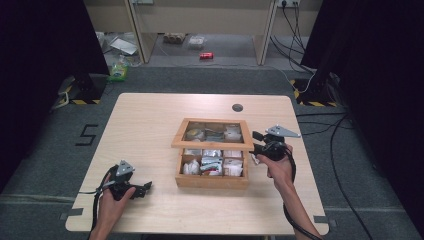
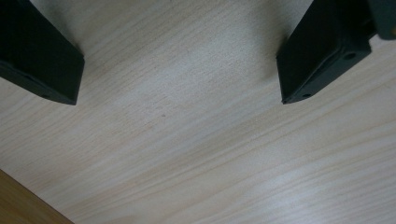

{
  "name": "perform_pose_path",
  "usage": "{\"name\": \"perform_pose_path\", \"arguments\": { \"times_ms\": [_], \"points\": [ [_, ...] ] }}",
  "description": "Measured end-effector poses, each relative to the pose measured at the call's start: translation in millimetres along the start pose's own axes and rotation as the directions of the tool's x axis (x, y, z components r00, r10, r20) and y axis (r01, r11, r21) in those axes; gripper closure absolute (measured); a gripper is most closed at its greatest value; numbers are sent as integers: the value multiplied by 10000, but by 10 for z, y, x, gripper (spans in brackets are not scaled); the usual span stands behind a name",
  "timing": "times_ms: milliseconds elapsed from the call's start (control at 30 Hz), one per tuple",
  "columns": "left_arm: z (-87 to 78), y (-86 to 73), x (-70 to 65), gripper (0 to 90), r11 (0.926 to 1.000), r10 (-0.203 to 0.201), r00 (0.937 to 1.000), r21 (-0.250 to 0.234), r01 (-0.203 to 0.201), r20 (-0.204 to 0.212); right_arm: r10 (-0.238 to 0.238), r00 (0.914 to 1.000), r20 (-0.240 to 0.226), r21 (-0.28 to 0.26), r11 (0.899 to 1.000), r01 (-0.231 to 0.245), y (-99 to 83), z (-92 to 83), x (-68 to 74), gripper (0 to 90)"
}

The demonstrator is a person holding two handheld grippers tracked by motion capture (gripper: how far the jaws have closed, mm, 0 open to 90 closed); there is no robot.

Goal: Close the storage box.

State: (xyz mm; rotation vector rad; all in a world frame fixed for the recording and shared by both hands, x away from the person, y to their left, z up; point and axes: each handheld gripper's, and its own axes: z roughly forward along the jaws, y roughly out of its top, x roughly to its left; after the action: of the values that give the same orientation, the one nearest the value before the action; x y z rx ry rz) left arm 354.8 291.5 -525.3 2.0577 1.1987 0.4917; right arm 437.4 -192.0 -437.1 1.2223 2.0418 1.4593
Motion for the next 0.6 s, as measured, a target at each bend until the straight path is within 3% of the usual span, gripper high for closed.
{"name": "perform_pose_path", "arguments": {
  "times_ms": [467,600],
  "points": [
    [-1,-1,-1,0,10000,7,10000,-2,-7,7,172,9997,-192,272,9995,-167,-51,15,-38,404],
    [-1,-1,-1,0,10000,8,10000,1,-8,9,488,9980,-405,238,9986,-479,-68,23,-61,401]
  ]
}}
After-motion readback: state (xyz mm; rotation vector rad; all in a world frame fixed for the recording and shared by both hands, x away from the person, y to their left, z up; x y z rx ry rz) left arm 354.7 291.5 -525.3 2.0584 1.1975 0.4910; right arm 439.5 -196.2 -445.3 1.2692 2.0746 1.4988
